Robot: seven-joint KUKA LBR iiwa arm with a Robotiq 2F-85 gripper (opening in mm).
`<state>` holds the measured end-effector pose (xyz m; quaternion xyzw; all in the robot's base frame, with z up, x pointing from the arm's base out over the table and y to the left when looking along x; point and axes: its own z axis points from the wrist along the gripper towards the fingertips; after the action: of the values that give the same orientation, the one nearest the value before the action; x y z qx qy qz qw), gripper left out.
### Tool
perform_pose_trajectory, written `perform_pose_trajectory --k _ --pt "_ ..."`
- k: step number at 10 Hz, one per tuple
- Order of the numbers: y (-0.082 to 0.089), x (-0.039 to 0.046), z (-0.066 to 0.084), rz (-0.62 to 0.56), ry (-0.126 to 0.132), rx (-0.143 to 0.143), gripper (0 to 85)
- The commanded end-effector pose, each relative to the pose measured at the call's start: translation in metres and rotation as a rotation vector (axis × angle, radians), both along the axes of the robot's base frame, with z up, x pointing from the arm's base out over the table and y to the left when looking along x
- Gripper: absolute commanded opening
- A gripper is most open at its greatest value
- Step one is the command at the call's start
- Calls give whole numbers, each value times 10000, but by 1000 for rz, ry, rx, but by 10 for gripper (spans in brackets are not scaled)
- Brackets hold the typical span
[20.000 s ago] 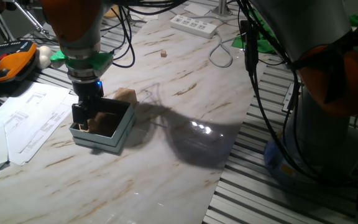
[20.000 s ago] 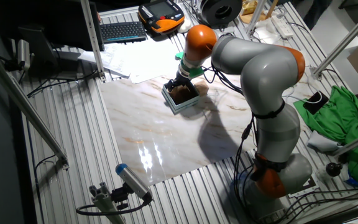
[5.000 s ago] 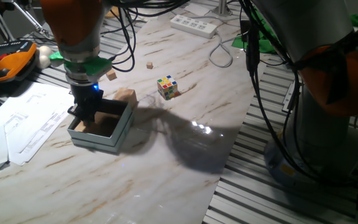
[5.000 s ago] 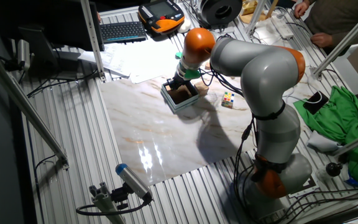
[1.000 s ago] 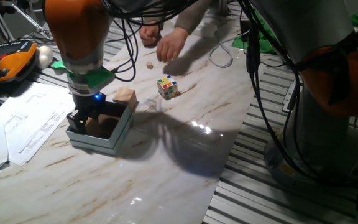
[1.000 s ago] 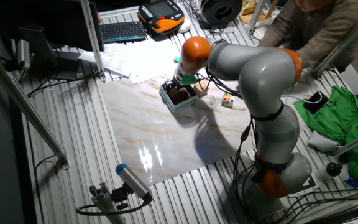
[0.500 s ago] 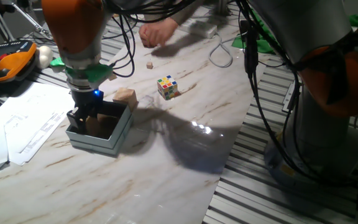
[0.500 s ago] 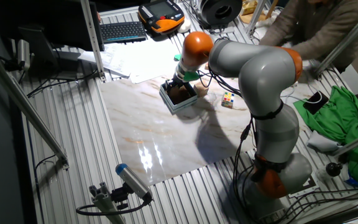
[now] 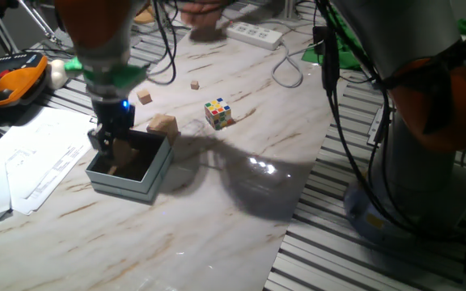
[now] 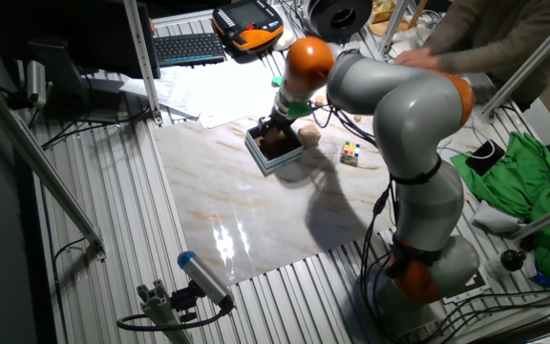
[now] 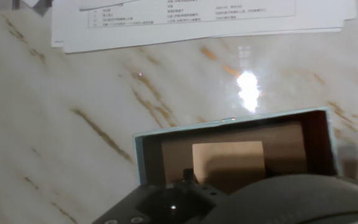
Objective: Take everything out of the gift box
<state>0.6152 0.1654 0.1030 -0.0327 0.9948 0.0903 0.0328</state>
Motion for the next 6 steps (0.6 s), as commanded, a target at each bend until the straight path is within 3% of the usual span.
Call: perform_pose_trajectory --k 1,4,6 --pt "-53 -11 69 9 -2 -9 0" --pt "-369 71 238 57 3 -13 0" --pt "-622 123 346 74 12 9 0"
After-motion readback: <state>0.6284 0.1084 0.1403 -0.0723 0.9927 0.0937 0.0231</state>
